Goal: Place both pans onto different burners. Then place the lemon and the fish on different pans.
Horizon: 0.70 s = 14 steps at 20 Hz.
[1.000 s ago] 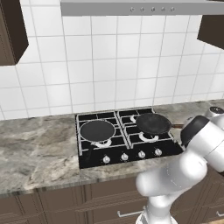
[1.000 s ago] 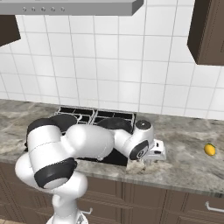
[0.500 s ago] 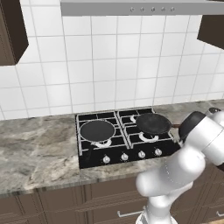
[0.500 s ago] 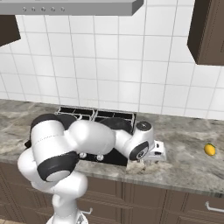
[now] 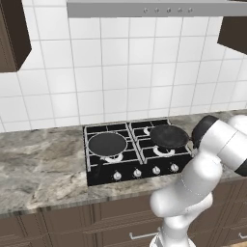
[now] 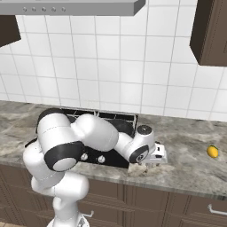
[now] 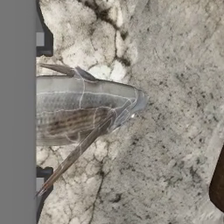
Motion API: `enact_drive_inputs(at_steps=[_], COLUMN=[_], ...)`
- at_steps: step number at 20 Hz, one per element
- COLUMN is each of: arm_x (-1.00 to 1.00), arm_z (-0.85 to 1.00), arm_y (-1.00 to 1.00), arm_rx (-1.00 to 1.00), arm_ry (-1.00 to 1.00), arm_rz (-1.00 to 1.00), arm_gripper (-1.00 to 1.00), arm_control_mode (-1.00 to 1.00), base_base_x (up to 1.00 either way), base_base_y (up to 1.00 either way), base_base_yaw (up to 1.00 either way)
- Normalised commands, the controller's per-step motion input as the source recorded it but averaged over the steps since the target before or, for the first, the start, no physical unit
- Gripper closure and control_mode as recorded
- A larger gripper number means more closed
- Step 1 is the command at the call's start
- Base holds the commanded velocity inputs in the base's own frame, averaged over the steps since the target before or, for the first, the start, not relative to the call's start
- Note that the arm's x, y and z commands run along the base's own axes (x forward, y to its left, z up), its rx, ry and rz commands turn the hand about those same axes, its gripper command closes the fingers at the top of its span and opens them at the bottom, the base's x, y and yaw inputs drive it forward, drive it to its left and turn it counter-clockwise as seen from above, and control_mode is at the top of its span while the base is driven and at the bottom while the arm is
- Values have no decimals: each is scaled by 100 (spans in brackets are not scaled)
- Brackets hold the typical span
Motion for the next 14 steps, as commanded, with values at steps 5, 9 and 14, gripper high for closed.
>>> enact_drive_inputs(at_steps=[5,9,14], arm_x=[1,0,-16], arm_z=[-6,0,3], arm_y=[0,0,0], arm_rx=[0,0,0], arm_ry=[0,0,-2], arm_rz=[0,0,0], arm_gripper=[100,100,100], arm_control_mode=[-100,-100,-100], base_base_x=[0,0,0], base_base_y=[0,0,0], base_base_yaw=[0,0,0])
